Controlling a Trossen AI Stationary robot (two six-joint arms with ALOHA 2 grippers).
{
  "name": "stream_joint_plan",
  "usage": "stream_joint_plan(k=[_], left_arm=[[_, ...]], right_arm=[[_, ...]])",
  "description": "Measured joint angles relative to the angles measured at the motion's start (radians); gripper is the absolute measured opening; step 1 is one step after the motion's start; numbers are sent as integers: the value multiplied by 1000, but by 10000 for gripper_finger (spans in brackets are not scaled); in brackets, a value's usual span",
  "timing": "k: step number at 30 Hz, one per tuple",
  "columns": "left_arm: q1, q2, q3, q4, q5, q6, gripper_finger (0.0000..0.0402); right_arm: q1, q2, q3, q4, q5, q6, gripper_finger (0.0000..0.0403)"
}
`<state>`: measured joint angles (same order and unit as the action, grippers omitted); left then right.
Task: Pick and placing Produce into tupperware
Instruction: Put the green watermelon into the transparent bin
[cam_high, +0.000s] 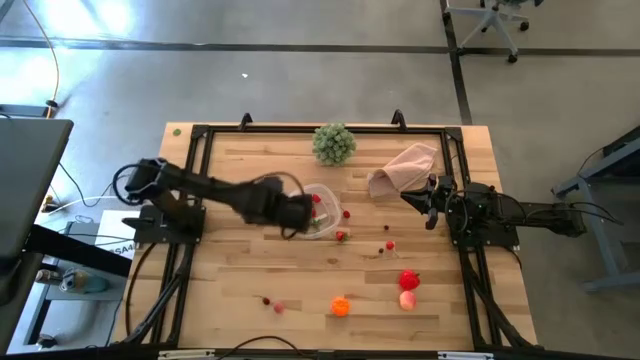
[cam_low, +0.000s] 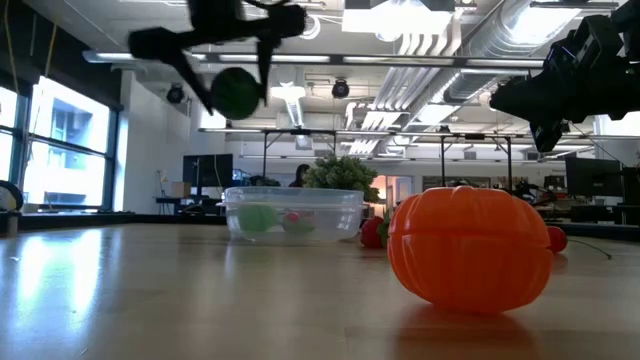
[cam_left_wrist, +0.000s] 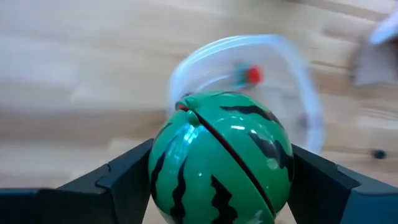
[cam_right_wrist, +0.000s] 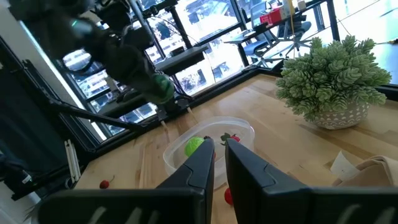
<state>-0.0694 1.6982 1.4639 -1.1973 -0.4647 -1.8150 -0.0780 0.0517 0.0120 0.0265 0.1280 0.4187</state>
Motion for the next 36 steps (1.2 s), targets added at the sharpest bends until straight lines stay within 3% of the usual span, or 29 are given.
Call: stream_joint_plan(k=[4,10,20,36], left_arm=[[84,24,2,127,30,192,299],[166,110,0,209,72,312,297],[228,217,-1,290,126,357,304],[227,285,-3,295,144,356,305]], right_arm=[[0,0,0,0,0,0,30],[0,0,0,0,1,0,30],[0,0,0,0,0,0,30],[0,0,0,0,0,0,30]])
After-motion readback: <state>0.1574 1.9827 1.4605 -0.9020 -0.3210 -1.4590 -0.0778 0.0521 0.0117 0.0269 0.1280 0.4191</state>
